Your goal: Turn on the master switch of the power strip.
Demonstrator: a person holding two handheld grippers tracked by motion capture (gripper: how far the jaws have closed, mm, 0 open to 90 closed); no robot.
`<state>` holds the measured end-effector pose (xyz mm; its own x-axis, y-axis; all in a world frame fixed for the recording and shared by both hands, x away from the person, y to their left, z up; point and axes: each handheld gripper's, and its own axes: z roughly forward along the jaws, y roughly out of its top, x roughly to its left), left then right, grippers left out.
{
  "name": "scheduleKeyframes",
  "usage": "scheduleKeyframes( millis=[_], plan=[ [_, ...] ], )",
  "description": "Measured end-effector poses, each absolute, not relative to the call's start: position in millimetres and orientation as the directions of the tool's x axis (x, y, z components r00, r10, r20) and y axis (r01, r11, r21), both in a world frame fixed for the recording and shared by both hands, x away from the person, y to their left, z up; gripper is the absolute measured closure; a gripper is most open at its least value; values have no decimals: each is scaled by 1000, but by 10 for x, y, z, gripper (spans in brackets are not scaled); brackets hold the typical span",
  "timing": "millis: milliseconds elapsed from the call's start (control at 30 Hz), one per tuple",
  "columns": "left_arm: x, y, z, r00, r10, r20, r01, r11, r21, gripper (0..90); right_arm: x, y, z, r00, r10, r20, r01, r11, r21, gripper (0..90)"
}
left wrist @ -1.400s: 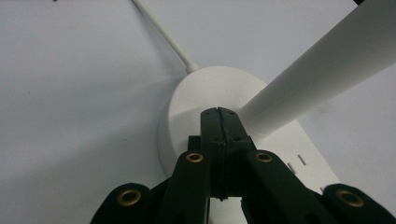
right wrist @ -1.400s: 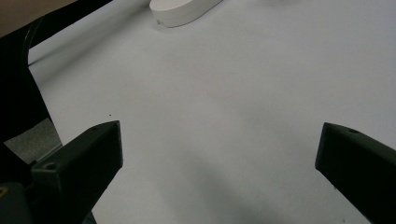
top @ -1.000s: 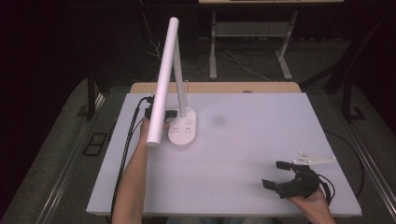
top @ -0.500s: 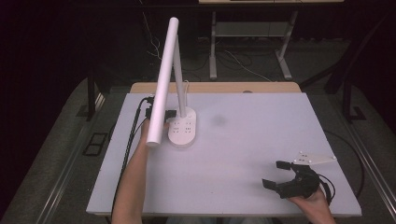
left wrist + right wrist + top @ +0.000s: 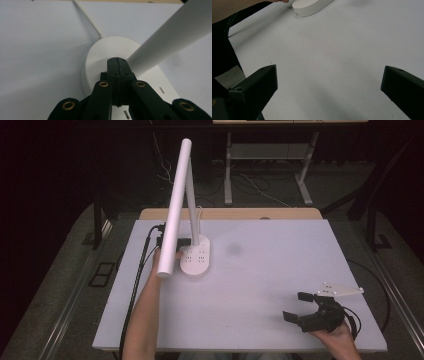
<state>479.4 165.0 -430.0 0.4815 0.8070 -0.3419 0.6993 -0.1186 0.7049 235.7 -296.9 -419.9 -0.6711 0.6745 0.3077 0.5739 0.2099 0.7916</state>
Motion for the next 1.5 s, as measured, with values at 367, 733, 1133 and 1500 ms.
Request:
scheduleKeyframes(
  millis=[367,733,1133,1500],
  plan=[
    [4760,1780,-4179,503,812,-296,658,-137,741,895,2377,-2994,-4221,-666,679,309,580,210,788,1],
    [4649,1881,-4005,528,812,-248,640,-188,745,874,2391,-3035,-4232,-654,690,310,583,198,788,1],
    [4499,1953,-3821,548,805,-229,613,-200,764,732,2387,-3039,-4229,-654,690,311,583,197,788,1],
    [4306,2123,-3715,555,788,-266,609,-168,775,243,2387,-3039,-4224,-652,688,318,587,193,786,1]
  ],
)
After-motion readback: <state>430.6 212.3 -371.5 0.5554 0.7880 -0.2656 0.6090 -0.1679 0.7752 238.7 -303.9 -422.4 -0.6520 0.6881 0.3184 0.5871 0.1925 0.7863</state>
